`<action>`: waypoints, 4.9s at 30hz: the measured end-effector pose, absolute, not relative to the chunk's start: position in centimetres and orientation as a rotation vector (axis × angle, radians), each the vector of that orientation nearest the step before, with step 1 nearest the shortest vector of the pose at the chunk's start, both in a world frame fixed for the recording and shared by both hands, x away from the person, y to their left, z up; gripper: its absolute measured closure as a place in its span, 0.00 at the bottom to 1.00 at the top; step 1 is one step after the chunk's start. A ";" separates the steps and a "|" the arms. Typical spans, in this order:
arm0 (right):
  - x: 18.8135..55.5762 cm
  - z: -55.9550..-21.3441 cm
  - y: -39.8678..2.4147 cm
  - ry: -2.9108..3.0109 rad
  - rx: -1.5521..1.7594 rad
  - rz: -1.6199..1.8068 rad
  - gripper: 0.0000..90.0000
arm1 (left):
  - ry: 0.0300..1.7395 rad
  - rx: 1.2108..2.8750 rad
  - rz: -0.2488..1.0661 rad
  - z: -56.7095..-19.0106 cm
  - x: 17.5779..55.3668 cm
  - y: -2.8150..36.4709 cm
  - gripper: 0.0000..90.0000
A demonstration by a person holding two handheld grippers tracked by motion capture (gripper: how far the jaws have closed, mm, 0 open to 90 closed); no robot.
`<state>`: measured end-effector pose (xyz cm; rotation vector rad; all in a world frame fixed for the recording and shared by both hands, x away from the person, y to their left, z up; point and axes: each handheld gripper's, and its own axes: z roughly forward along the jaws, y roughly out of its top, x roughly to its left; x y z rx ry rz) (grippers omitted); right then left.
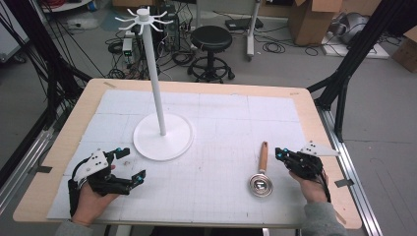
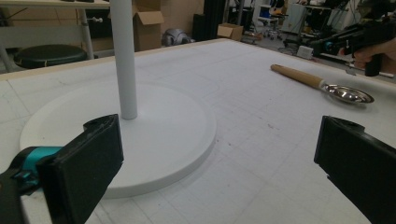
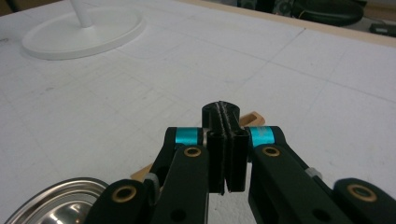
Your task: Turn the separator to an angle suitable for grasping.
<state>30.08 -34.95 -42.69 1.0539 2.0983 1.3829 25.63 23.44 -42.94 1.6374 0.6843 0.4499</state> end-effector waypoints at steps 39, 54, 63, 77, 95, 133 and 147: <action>32.7 -45.0 -33.6 2.296 1.164 1.094 1.00 | 0.701 1.648 0.460 -43.2 25.2 24.0 0.02; 32.9 -45.0 -33.3 2.299 1.144 1.085 1.00 | 0.702 1.650 0.457 -43.2 25.1 23.9 0.02; 33.4 -45.0 -32.8 2.298 1.130 1.066 1.00 | 0.708 1.650 0.460 -43.2 25.0 24.1 0.02; 34.3 -45.0 -32.0 2.297 1.114 1.060 1.00 | 0.732 1.640 0.470 -43.3 24.6 24.8 0.02; 35.5 -45.0 -30.1 2.349 1.102 1.100 1.00 | 0.748 1.637 0.478 -43.4 24.2 25.4 0.02; 35.8 -44.7 -27.2 2.422 0.989 1.081 1.00 | 0.743 1.648 0.473 -43.5 24.3 25.1 0.02; 36.2 -44.6 -25.5 2.485 0.914 1.111 1.00 | 0.746 1.650 0.477 -43.5 24.2 25.2 0.02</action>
